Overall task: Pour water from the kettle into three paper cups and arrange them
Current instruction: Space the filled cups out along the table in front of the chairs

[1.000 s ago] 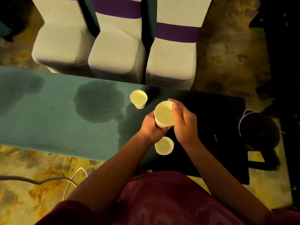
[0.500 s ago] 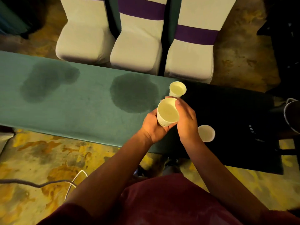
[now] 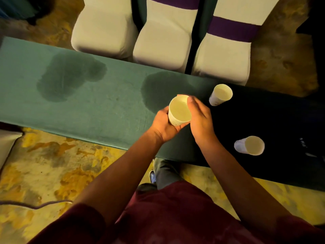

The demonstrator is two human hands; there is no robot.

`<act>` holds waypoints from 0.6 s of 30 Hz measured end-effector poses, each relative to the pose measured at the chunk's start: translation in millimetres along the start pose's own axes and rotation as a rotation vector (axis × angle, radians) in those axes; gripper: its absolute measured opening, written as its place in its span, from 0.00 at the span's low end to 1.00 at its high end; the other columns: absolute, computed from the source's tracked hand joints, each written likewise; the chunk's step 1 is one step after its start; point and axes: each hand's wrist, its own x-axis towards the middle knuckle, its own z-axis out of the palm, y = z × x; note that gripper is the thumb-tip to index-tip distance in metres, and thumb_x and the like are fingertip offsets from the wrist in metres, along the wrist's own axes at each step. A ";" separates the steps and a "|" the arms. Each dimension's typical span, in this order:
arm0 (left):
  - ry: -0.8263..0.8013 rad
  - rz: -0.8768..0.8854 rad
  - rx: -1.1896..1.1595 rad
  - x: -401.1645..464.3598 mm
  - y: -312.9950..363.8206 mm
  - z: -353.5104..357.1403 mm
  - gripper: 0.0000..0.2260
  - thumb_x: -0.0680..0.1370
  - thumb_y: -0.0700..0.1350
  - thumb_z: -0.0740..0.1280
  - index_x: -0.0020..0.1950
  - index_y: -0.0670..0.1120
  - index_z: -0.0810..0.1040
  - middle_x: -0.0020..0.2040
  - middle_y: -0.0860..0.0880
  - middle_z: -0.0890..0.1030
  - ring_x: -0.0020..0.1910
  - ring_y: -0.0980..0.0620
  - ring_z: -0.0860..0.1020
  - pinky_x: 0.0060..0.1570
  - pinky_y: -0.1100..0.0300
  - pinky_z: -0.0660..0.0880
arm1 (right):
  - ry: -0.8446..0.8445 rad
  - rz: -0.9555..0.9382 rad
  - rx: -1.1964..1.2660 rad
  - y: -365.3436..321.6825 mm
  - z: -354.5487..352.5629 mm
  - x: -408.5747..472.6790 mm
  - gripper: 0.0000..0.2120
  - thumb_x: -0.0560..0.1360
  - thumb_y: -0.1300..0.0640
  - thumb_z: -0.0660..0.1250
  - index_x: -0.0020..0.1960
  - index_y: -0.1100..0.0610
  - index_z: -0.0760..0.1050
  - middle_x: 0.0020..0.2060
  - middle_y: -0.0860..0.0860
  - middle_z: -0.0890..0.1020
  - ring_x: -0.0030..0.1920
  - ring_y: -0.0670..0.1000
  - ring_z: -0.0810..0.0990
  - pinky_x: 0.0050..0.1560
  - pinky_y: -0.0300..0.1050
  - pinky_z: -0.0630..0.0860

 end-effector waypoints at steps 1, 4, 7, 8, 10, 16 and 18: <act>0.012 0.005 -0.008 6.1 9.5 -1.2 0.17 0.83 0.48 0.54 0.49 0.42 0.79 0.38 0.43 0.85 0.35 0.46 0.85 0.31 0.55 0.82 | -0.011 -0.005 -0.004 2.9 6.1 9.0 0.16 0.79 0.45 0.61 0.55 0.51 0.85 0.51 0.48 0.87 0.54 0.48 0.84 0.55 0.39 0.76; 0.098 0.040 -0.025 27.2 36.2 -3.9 0.15 0.84 0.48 0.55 0.50 0.43 0.78 0.38 0.43 0.83 0.35 0.46 0.84 0.30 0.57 0.81 | -0.063 -0.055 -0.026 9.6 23.2 35.7 0.16 0.84 0.53 0.58 0.59 0.57 0.83 0.54 0.52 0.87 0.56 0.49 0.83 0.58 0.42 0.77; 0.163 0.066 -0.014 41.2 50.0 -8.5 0.13 0.83 0.48 0.55 0.52 0.44 0.78 0.45 0.43 0.80 0.42 0.46 0.80 0.36 0.56 0.80 | -0.074 -0.050 -0.088 15.6 35.3 50.6 0.16 0.84 0.54 0.57 0.60 0.57 0.82 0.55 0.53 0.86 0.57 0.51 0.83 0.59 0.48 0.78; 0.176 0.069 -0.003 49.2 55.8 -11.0 0.13 0.83 0.48 0.56 0.53 0.44 0.78 0.47 0.43 0.80 0.44 0.46 0.79 0.37 0.55 0.80 | -0.072 -0.027 -0.105 19.1 40.8 60.2 0.16 0.84 0.54 0.57 0.60 0.57 0.82 0.55 0.53 0.86 0.56 0.51 0.83 0.59 0.49 0.78; 0.205 0.089 0.033 57.6 60.5 -16.9 0.12 0.83 0.47 0.57 0.57 0.43 0.77 0.50 0.42 0.80 0.47 0.45 0.79 0.38 0.54 0.80 | -0.058 -0.020 -0.122 24.2 47.5 72.8 0.16 0.85 0.55 0.57 0.61 0.57 0.82 0.55 0.53 0.86 0.57 0.51 0.83 0.59 0.51 0.79; 0.270 0.076 0.044 82.2 86.0 -33.2 0.14 0.83 0.47 0.56 0.59 0.42 0.77 0.50 0.42 0.82 0.47 0.44 0.81 0.36 0.54 0.81 | -0.042 -0.002 -0.117 44.4 71.6 108.4 0.16 0.85 0.56 0.56 0.61 0.59 0.81 0.55 0.54 0.86 0.56 0.52 0.83 0.57 0.50 0.79; 0.304 0.075 0.035 89.1 94.1 -37.4 0.12 0.83 0.46 0.58 0.56 0.41 0.78 0.45 0.42 0.84 0.41 0.45 0.84 0.35 0.54 0.81 | -0.045 -0.002 -0.124 49.6 80.2 116.8 0.16 0.85 0.55 0.56 0.61 0.58 0.81 0.54 0.52 0.86 0.56 0.50 0.83 0.56 0.45 0.78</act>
